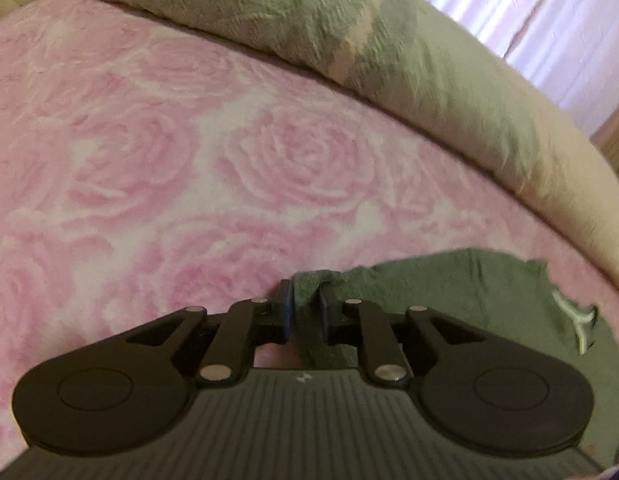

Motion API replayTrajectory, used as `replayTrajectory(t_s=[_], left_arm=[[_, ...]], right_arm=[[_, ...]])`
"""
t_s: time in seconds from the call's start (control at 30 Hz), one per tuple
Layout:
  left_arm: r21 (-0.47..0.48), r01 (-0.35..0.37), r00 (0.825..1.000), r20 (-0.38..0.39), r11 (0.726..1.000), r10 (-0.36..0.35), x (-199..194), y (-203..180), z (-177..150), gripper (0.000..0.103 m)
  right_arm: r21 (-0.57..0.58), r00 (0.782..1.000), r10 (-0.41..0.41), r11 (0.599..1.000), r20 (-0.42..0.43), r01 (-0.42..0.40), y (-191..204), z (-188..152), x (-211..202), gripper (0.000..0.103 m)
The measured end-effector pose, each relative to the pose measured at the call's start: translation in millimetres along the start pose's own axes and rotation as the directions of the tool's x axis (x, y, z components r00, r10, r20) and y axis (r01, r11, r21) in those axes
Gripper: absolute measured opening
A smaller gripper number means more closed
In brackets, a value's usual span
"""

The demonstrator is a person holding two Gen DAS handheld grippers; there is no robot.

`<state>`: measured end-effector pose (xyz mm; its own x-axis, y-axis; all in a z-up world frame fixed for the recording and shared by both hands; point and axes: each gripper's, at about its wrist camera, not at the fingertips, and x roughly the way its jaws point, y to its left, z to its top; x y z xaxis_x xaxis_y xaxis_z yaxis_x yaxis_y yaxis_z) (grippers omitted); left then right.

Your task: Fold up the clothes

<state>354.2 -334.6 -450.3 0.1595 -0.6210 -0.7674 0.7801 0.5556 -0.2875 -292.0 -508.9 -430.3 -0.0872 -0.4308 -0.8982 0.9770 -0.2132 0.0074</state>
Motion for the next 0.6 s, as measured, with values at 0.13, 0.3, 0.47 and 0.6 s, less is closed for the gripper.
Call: replayTrajectory(t_s=[0.13,0.3,0.47,0.6], left_arm=[[-0.164,-0.03,0.998,0.043,0.986,0.038,-25,19,0,0.024],[-0.386,0.137,0.979,-0.089,0.912,-0.185,-54,26,-57,0.031],[-0.577,0.187,0.953,-0.091,0.795,-0.29,-61,25,-121,0.036],[-0.541,0.24,0.948,-0.048,0.806,-0.315,-52,16,-125,0.027]], right_arm=[[-0.011,1.0,0.019,1.0,0.007,-0.019,2,-4,-9,0.042],[-0.022,0.999,0.043,0.999,0.013,-0.043,4,-10,-21,0.042],[0.052,0.998,0.05,0.997,-0.023,-0.049,-11,-32,-26,0.042],[0.071,0.998,0.049,0.996,-0.039,-0.046,-26,-47,-34,0.042]])
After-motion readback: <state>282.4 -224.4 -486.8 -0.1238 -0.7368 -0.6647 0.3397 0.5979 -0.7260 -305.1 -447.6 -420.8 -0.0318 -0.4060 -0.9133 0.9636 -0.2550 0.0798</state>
